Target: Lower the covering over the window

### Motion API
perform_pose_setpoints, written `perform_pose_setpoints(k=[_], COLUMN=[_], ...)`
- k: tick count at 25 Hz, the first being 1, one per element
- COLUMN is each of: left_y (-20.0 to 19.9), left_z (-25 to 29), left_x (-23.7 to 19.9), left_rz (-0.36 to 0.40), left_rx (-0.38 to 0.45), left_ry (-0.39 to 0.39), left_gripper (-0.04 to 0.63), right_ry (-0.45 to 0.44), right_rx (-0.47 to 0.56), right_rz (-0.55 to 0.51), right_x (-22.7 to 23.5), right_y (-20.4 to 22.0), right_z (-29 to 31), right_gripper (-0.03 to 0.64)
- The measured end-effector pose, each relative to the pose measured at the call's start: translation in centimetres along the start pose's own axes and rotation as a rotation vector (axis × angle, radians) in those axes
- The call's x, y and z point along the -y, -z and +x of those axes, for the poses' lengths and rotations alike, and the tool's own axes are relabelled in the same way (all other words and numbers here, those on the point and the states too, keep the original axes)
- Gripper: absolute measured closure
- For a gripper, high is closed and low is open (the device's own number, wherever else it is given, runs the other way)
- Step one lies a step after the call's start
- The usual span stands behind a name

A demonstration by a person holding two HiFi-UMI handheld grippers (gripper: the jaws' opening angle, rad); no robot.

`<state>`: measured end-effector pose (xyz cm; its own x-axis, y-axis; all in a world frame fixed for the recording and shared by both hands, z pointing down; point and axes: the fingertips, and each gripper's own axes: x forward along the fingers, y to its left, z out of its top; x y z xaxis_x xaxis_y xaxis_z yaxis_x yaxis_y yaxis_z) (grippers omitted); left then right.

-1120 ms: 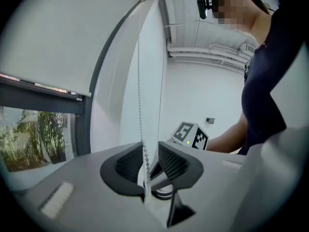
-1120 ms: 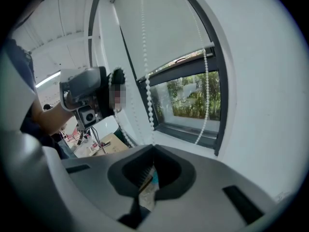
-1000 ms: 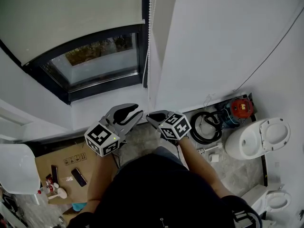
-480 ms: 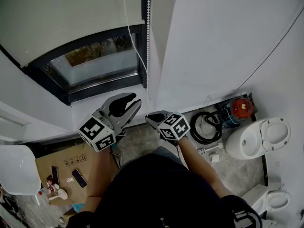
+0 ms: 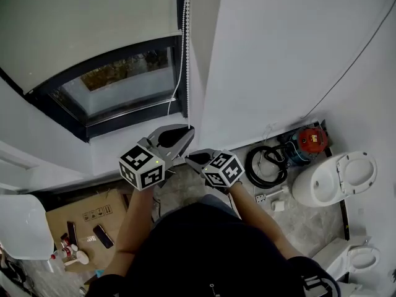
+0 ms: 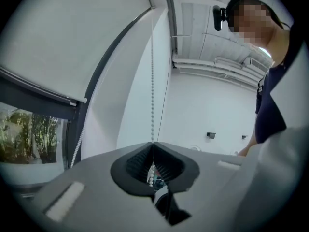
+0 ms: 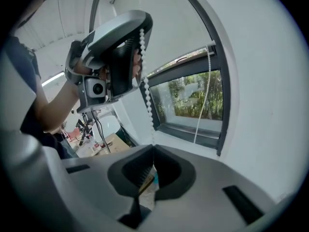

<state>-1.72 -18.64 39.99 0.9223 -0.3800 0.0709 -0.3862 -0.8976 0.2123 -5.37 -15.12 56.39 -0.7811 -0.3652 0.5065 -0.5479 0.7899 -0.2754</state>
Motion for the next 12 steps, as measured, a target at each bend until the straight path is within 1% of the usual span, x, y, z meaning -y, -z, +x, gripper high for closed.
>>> perform_pose_setpoints(k=[2,5,9,12], left_y=[0.2,2.1,5.1,7.1], left_z=[0.0,-0.2,-0.5,-0.3], left_x=[-0.2,-1.1,-1.1,-1.1], left_rz=[-0.037,-0.055,-0.108,-0.136], left_rx=[0.007,-0.045,-0.093,-0.122], left_ry=[0.003,-0.01,-0.005,-0.005], left_gripper=[0.581,0.583,0.583,0.583], right_ry=[0.005,0.016,0.007,0.003], right_rx=[-0.015,-0.08,-0.142,-0.181], right_rz=[0.0,-0.02,0.018,0.022], right_x=[0.3,0.5,0.2,0.2], right_y=[0.3,1.9,4.9,6.2], right_z=[-0.2,0.3,0.8,1.3], right_gripper=[0.604,0.604,0.604,0.603])
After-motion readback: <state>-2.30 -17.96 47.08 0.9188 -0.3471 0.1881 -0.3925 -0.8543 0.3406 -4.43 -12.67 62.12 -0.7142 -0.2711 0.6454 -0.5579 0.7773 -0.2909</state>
